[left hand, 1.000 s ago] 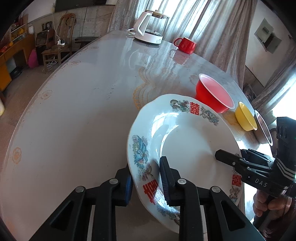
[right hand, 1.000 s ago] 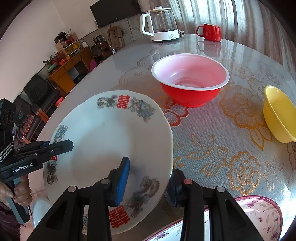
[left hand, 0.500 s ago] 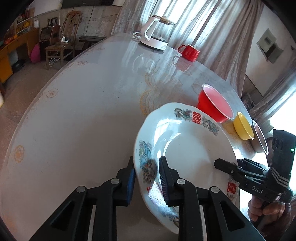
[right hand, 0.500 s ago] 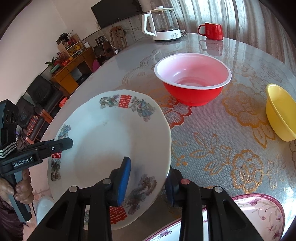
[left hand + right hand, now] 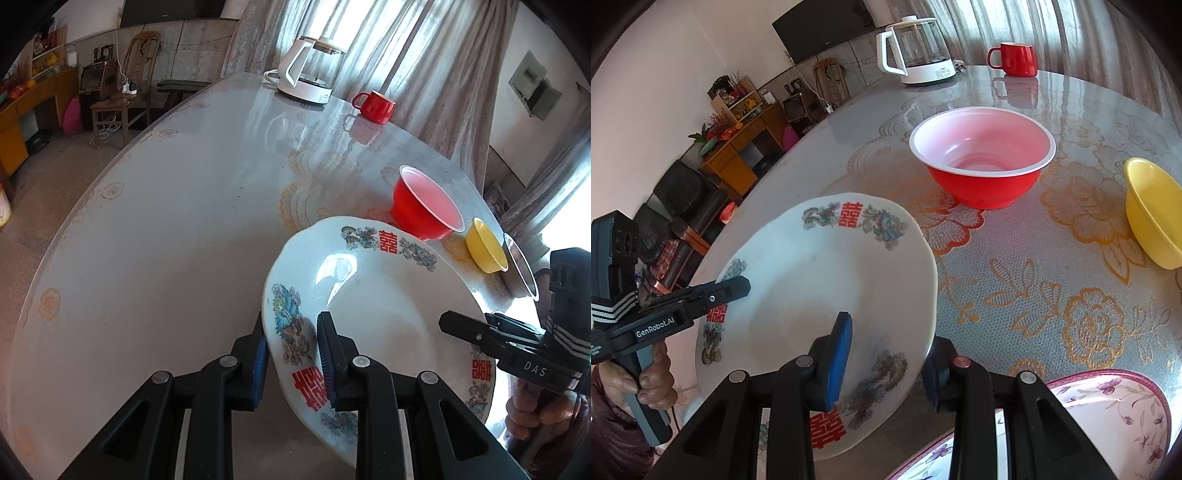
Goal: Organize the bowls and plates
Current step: 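Lift the double-happiness plate with both tools and carry it over the floral plate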
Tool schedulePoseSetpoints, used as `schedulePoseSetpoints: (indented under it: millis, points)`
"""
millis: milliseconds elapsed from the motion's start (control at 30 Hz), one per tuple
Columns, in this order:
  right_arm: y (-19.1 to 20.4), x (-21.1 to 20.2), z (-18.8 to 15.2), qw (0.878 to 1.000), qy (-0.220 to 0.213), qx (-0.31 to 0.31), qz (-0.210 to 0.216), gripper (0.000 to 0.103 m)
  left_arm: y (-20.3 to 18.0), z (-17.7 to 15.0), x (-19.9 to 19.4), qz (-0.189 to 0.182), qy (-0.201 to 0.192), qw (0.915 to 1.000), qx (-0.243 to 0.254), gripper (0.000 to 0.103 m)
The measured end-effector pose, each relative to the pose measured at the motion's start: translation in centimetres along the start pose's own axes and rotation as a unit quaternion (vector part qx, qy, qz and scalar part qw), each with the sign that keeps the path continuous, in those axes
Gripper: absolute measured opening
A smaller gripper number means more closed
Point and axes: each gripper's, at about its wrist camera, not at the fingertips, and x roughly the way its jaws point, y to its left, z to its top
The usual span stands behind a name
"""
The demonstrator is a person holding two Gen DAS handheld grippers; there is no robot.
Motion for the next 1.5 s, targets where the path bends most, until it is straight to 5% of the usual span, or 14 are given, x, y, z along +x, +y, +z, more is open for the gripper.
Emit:
schedulePoseSetpoints:
  millis: [600, 900, 1100, 1200, 1367, 1500]
  points:
    - [0.7, 0.0, -0.6, 1.0, -0.007, -0.007, 0.013, 0.032, -0.8, -0.9, -1.1, -0.007, -0.026, 0.9994, 0.021, 0.023]
    - [0.4, 0.6, -0.5, 1.0, 0.01, 0.013, 0.021, 0.035, -0.2, -0.7, 0.6, -0.003, 0.007, 1.0, 0.003, 0.026]
    - [0.7, 0.8, -0.3, 1.0, 0.008, 0.0, -0.013, 0.035, -0.5, 0.2, 1.1, -0.015, 0.006, 0.9999, 0.004, 0.038]
    - [0.8, 0.6, -0.1, 1.0, 0.008, 0.001, -0.015, 0.035, -1.8, -0.4, 0.4, 0.012, -0.009, 0.999, 0.043, 0.036]
    - [0.9, 0.1, -0.3, 1.0, -0.004, 0.005, 0.013, 0.035, -1.6, -0.4, -0.3, -0.011, -0.022, 0.9988, 0.041, 0.026]
    - [1.1, 0.5, -0.3, 1.0, -0.01, 0.001, -0.004, 0.034, -1.1, -0.5, -0.2, -0.014, -0.025, 0.9993, 0.025, 0.025]
